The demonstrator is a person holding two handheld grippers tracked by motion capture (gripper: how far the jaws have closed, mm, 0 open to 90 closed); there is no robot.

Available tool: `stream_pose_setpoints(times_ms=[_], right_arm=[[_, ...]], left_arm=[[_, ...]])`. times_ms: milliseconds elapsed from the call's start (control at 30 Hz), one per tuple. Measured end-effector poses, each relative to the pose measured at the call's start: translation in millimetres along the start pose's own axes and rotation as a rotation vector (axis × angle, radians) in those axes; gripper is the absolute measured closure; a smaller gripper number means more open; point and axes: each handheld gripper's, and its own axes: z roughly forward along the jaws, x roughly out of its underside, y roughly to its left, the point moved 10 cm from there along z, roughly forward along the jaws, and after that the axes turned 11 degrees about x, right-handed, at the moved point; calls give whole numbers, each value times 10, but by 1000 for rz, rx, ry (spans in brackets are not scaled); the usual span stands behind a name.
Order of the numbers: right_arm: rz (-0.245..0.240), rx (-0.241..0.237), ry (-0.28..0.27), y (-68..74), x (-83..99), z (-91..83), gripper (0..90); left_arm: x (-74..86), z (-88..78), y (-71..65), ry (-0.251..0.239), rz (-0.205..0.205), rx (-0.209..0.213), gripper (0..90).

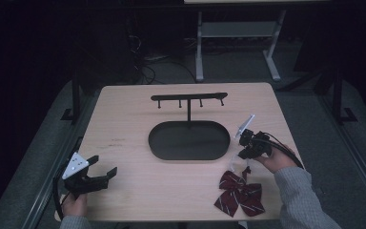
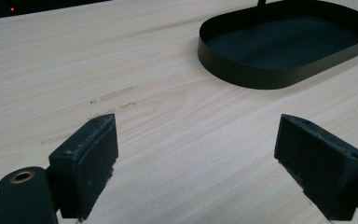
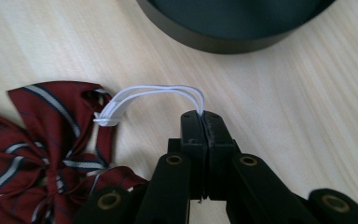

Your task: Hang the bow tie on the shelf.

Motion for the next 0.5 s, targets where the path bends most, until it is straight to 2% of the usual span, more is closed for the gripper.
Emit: stream_pose_setpoints(times_ms=[500], right_arm=[[-43, 1, -60, 67, -122, -277, 882]], left_arm=[[2, -8, -2, 1, 0, -3, 131]])
